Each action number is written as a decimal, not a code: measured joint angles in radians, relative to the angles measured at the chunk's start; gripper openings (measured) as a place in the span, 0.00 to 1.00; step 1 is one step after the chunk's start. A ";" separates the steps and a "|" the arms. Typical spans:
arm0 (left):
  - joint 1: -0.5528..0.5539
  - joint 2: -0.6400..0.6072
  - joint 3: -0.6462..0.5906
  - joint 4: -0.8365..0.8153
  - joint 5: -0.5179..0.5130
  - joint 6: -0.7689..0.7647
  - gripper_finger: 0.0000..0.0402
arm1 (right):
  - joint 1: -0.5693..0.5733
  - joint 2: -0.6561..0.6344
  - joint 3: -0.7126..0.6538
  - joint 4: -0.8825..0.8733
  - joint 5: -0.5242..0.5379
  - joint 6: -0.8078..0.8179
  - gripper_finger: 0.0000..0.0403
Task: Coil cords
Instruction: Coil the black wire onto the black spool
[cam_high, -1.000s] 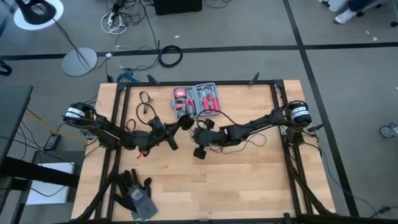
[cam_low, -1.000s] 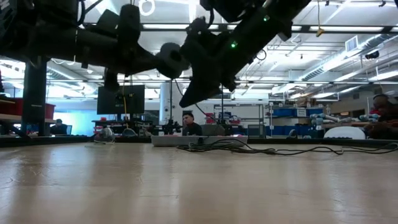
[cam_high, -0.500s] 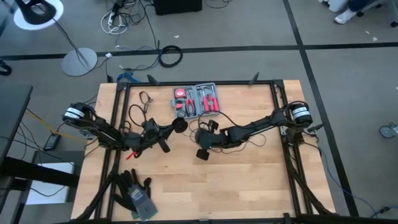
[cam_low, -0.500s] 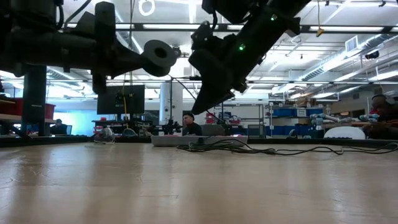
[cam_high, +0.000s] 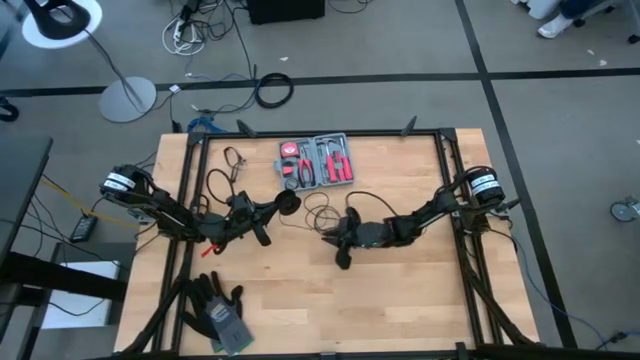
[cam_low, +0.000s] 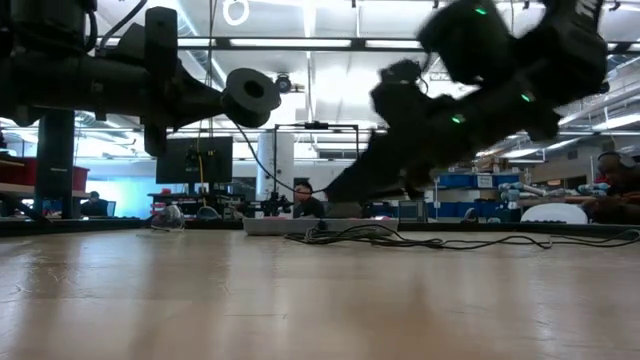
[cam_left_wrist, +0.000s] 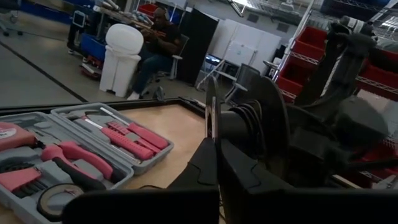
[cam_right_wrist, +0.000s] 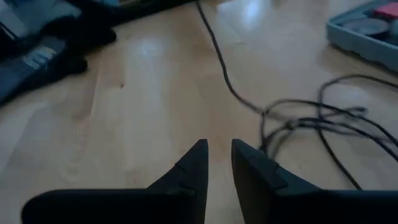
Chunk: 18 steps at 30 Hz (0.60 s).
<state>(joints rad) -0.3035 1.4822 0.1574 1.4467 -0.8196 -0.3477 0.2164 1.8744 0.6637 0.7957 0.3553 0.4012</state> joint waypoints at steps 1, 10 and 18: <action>0.000 0.000 0.000 -0.001 0.000 0.000 0.00 | -0.003 0.000 -0.034 0.048 0.001 0.006 0.17; 0.000 0.000 0.001 -0.001 0.000 0.001 0.00 | -0.018 -0.001 -0.048 0.130 0.025 -0.207 0.21; 0.000 0.000 0.001 -0.001 0.003 -0.002 0.00 | -0.014 -0.001 0.108 -0.088 0.116 -0.469 0.29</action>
<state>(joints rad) -0.3035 1.4826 0.1585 1.4460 -0.8165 -0.3496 0.2028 1.8732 0.7716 0.7081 0.4717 -0.0679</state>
